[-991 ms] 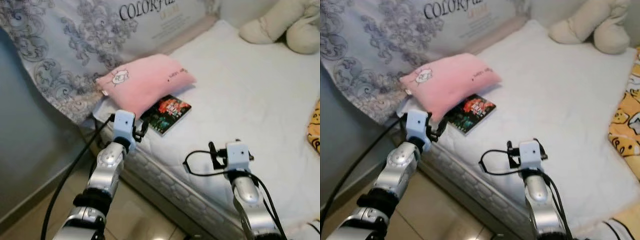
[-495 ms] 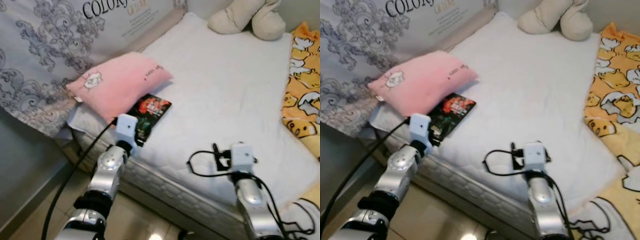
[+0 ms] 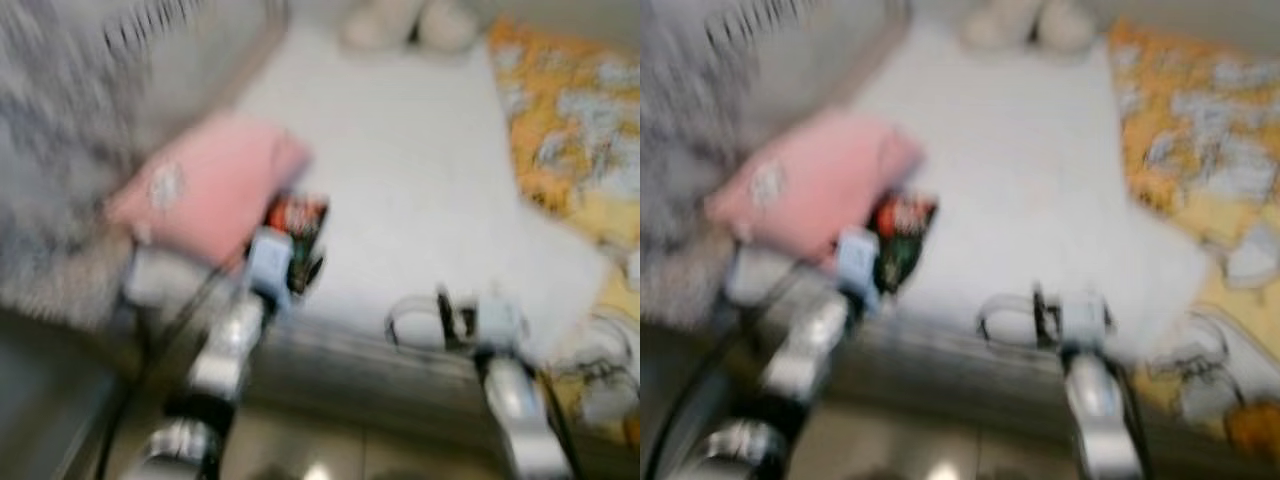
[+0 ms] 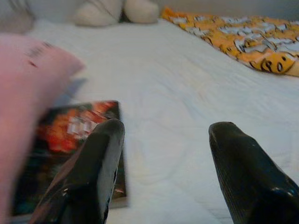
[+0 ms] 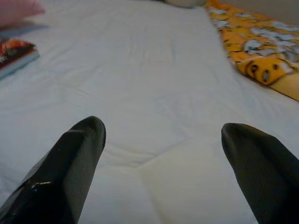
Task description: Clean up the room
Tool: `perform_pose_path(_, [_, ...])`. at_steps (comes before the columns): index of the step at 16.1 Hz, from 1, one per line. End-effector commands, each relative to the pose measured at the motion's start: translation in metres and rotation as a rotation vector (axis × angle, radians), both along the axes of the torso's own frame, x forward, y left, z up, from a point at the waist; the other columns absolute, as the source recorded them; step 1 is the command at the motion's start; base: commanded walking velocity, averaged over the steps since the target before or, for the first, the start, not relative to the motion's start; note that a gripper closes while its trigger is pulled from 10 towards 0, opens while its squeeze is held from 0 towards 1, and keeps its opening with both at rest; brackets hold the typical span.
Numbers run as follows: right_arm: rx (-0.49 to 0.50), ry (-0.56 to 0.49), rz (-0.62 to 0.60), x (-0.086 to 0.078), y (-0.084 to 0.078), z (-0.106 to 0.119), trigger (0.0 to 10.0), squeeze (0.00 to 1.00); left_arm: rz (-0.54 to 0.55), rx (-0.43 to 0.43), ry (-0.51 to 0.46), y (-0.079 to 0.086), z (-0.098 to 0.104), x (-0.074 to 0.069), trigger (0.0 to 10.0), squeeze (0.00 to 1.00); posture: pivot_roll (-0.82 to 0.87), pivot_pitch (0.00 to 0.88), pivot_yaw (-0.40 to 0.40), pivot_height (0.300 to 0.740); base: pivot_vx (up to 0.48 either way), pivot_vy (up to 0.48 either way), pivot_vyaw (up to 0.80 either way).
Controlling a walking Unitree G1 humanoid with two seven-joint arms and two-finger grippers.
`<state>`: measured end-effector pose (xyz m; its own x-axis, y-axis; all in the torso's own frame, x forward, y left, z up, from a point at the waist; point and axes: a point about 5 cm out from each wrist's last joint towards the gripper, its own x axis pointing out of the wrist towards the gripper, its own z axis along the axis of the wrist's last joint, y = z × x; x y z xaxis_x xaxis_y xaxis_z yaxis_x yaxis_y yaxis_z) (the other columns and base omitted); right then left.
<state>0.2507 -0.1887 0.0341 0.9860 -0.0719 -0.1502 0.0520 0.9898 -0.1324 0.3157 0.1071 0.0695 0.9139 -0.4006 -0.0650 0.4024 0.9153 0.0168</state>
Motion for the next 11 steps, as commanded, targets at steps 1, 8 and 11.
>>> perform_pose_path(1, [0.039,-0.069,0.012,0.003,0.006,0.012,10.0,0.0,0.163,-0.02,-0.04,0.027,0.008,0.005,10.0,0.0,-0.05,0.0,0.045,0.74,0.0,0.0,-0.71])
perform_pose_path(8, [0.118,-0.13,0.07,0.0,0.012,0.028,10.0,0.0,0.106,-0.012,-0.176,0.013,0.047,0.003,10.0,0.0,-0.02,0.0,0.019,0.74,0.0,-0.116,-0.71])
perform_pose_path(11, [0.135,-0.13,0.08,-0.002,0.016,0.029,10.0,0.0,0.112,-0.035,-0.113,0.013,0.041,0.002,10.0,0.0,-0.03,0.0,0.02,0.74,0.0,-0.48,-0.71])
